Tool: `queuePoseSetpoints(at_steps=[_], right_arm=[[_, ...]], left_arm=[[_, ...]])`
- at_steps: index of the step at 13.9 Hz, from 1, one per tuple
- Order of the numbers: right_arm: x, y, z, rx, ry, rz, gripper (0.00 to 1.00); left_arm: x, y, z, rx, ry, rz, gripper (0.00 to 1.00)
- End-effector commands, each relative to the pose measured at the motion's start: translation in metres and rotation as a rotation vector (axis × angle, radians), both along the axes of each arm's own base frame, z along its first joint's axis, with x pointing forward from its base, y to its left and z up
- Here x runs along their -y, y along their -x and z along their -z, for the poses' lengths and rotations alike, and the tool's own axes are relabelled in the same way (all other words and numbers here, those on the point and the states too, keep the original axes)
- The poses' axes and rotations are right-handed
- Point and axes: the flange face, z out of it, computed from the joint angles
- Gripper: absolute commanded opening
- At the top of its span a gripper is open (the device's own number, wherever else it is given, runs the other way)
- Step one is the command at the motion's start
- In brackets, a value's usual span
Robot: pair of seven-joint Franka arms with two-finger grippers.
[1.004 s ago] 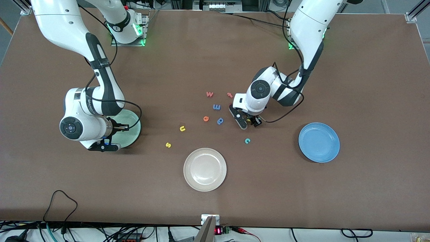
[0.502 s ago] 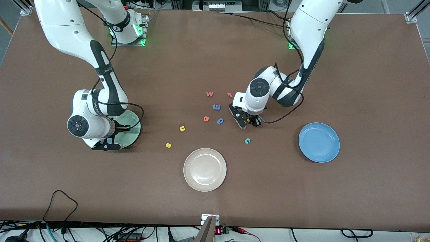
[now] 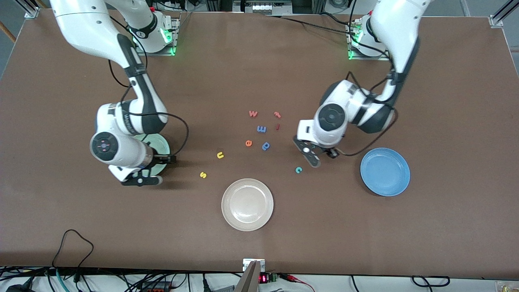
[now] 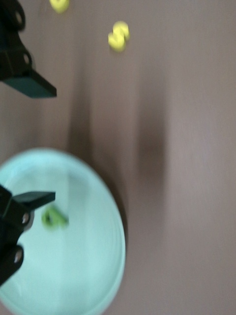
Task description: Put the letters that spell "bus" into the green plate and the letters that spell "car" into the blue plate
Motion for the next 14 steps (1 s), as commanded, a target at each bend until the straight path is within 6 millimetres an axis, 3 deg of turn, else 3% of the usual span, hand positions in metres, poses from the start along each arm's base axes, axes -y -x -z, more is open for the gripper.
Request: queuePoseSetpoints(at_steps=[1, 3, 5, 6, 7, 8, 9, 11, 14], right_arm=[[-0.037, 0.002, 0.022, 0.014, 0.001, -0.014, 0.58], [-0.054, 0.008, 0.034, 0.018, 0.002, -0.037, 0.58], [-0.069, 0.011, 0.045, 0.042, 0.001, -0.054, 0.57], [-0.075, 0.011, 0.051, 0.059, -0.003, -0.066, 0.56], [-0.077, 0.009, 0.054, 0.085, -0.008, -0.071, 0.54], [-0.079, 0.007, 0.056, 0.104, -0.014, -0.075, 0.54], [-0.083, 0.008, 0.062, 0.111, -0.016, -0.081, 0.53], [-0.099, 0.001, 0.064, 0.136, -0.025, -0.093, 0.53], [-0.111, 0.0, 0.069, 0.144, -0.026, -0.104, 0.53]], left_arm=[[-0.105, -0.038, -0.006, -0.021, -0.065, -0.107, 0.1], [-0.152, -0.049, 0.006, -0.024, -0.081, -0.162, 0.1], [-0.18, -0.056, 0.03, -0.014, -0.064, -0.2, 0.11], [-0.184, -0.056, 0.043, -0.019, -0.059, -0.213, 0.13], [-0.184, -0.055, 0.052, -0.029, -0.06, -0.225, 0.21], [-0.183, -0.054, 0.052, -0.033, -0.061, -0.226, 0.48], [-0.178, -0.054, 0.046, -0.035, -0.06, -0.199, 0.99], [-0.167, -0.049, 0.022, -0.063, -0.065, -0.207, 1.0], [-0.115, -0.032, 0.007, -0.075, -0.042, -0.23, 1.0]])
